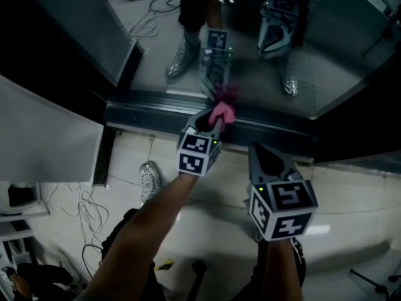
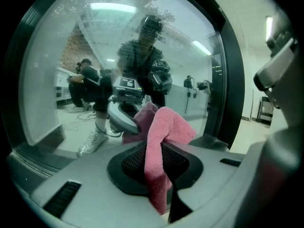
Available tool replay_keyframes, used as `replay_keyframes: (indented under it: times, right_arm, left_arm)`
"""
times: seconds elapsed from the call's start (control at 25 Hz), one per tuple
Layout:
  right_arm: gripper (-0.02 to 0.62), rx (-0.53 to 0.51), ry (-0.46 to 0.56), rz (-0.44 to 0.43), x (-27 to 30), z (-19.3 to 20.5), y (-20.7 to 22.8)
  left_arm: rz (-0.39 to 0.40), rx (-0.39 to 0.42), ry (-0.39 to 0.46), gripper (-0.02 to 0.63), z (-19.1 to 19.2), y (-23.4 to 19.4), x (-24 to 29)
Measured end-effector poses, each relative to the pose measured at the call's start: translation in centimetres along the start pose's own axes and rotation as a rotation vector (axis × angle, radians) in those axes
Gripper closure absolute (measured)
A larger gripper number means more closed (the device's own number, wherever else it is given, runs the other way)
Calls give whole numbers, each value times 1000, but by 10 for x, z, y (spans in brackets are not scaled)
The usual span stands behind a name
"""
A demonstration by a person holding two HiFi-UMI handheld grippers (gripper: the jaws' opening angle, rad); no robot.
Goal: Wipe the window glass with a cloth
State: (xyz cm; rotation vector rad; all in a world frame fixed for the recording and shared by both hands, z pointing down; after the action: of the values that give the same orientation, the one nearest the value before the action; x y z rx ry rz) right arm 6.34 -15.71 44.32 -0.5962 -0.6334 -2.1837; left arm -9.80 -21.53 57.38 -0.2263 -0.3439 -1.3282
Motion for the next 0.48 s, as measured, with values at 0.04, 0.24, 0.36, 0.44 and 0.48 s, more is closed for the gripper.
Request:
replay_keyframes:
  times: [0.04,0.24,0.36,0.44,0.48]
  right_arm:
    - [589,-3,3,-8,4,-1,-6]
    - [589,-16,0,-39,23,-1,-32]
    - [589,-25,-12,-55,35,0,-46]
    - [589,-37,-20,-63,42,1,-54]
    - [589,-38,-22,-66,46,2,-58]
  left_arm:
    - [-10,-4,-2,545,2,-7,-4]
    - [-84,-51,-17,545,18,-49,-22]
    - [-133,-67,-34,545,29,-76,-33]
    - [-157,-67,-41,545,33,-93,-40]
    - [-164,-65,-43,545,35,-100,-43]
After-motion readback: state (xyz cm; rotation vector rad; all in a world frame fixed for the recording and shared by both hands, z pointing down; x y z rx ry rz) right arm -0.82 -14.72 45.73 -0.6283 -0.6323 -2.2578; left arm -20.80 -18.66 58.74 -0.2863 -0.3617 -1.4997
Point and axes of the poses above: the fingertips, and each gripper's own axes: x forward along the fingers, y to its right, z out of its underside, the point moved 7 cm from there along -x, backward along the fingers, and after that the axes turned 8 degrees about x, right-handed, at the moved point
